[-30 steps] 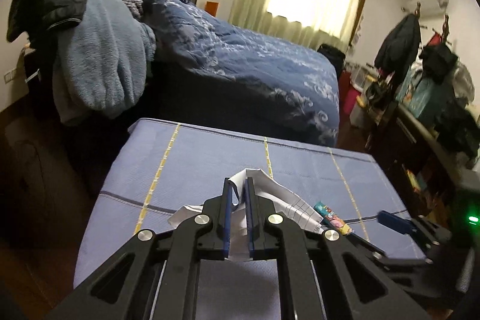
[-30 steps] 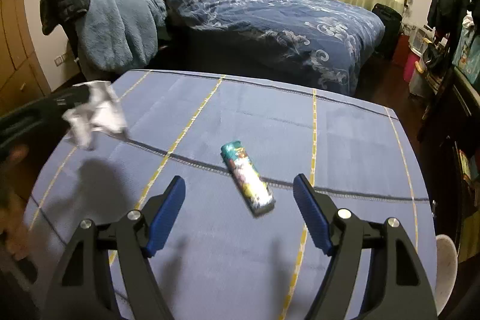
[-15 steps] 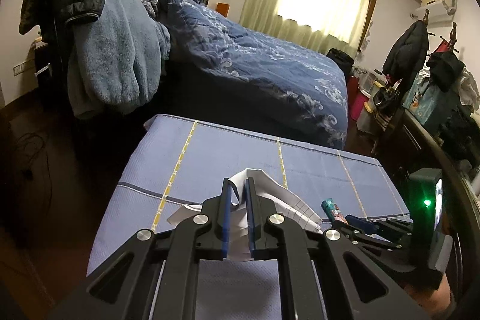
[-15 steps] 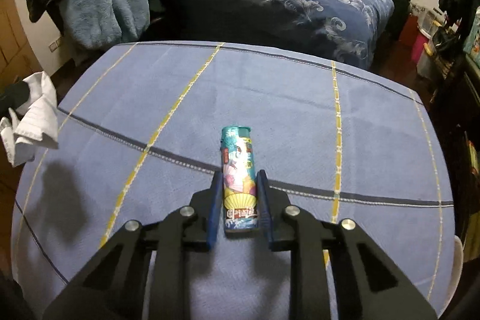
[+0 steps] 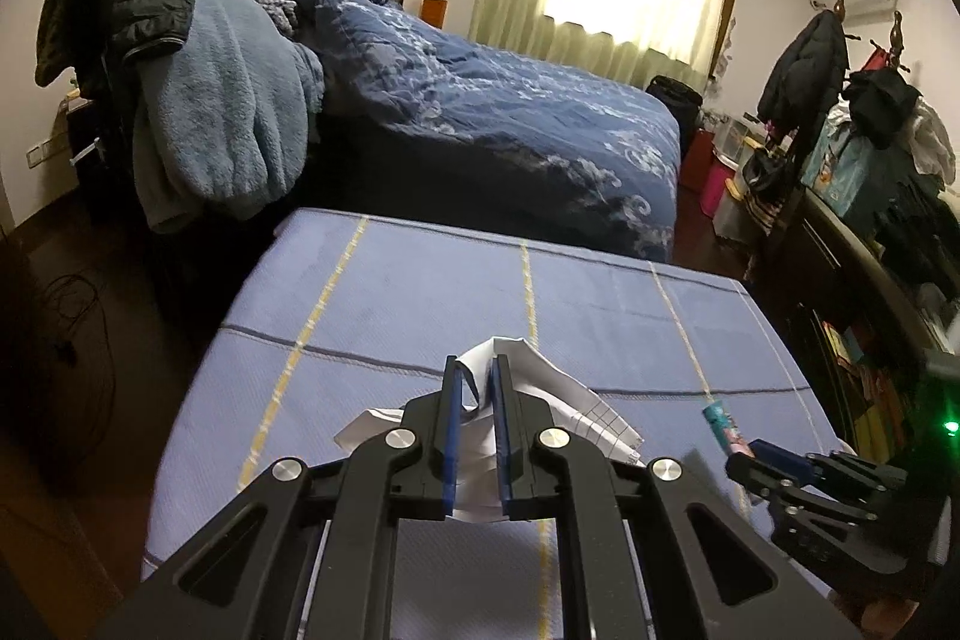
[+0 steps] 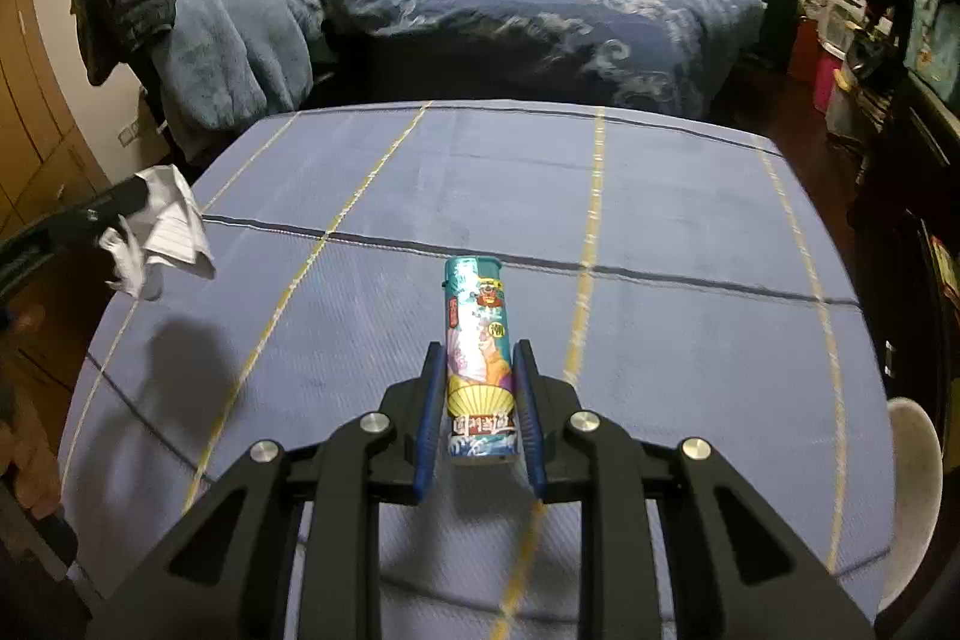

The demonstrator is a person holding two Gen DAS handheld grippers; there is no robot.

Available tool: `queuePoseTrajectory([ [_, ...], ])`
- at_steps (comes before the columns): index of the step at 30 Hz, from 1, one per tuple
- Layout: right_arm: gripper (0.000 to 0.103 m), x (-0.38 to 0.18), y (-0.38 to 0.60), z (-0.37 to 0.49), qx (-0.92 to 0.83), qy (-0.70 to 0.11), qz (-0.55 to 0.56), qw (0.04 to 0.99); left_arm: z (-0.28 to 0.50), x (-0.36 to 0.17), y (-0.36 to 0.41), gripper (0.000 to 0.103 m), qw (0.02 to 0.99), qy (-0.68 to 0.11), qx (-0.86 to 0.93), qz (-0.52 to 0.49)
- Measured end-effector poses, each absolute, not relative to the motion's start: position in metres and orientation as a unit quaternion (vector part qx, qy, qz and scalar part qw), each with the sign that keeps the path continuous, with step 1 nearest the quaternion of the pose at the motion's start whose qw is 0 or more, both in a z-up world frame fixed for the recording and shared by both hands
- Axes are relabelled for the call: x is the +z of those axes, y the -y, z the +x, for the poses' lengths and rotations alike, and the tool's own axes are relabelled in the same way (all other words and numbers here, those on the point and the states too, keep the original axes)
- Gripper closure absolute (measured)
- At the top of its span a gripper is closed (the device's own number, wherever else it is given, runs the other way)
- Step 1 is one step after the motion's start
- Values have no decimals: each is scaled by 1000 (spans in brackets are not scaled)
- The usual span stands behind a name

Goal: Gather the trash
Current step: 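Lift the paper with the left tool while the right tool lifts the lighter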

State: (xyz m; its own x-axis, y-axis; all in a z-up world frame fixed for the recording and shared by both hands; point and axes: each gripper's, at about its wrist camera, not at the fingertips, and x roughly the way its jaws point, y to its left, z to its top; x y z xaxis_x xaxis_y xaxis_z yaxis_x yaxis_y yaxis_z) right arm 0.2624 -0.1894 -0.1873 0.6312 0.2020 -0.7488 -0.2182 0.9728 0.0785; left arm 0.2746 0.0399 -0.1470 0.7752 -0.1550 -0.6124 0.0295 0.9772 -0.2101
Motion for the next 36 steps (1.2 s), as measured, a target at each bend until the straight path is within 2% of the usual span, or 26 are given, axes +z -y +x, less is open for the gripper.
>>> queuePoseTrajectory([
  [10, 80, -182, 246, 210, 93, -396, 34, 913, 261, -141, 13, 93, 935, -337, -85, -77],
  [12, 86, -181, 256, 202, 85, -391, 37, 916, 259, -139, 28, 93, 934, -337, -97, -70],
  [19, 86, -180, 296, 178, 61, -378, 55, 922, 260, -132, 84, 92, 930, -337, -140, -41],
  [22, 83, -190, 295, 185, 61, -395, 39, 916, 259, -127, 101, 92, 929, -334, -155, -37],
  [25, 66, -205, 283, 200, 74, -419, 21, 905, 256, -122, 105, 92, 931, -328, -155, -38],
  [28, 62, -217, 269, 210, 88, -431, 3, 898, 254, -119, 102, 92, 932, -327, -150, -40],
  [29, 62, -218, 266, 211, 86, -429, -5, 899, 253, -119, 101, 92, 933, -327, -146, -38],
  [30, 74, -218, 263, 211, 82, -427, -14, 900, 253, -118, 101, 92, 934, -326, -144, -37],
  [31, 79, -218, 261, 209, 80, -425, -25, 901, 252, -118, 99, 92, 934, -326, -141, -36],
  [36, 80, -213, 267, 196, 86, -415, -14, 906, 251, -118, 96, 92, 934, -328, -137, -37],
])
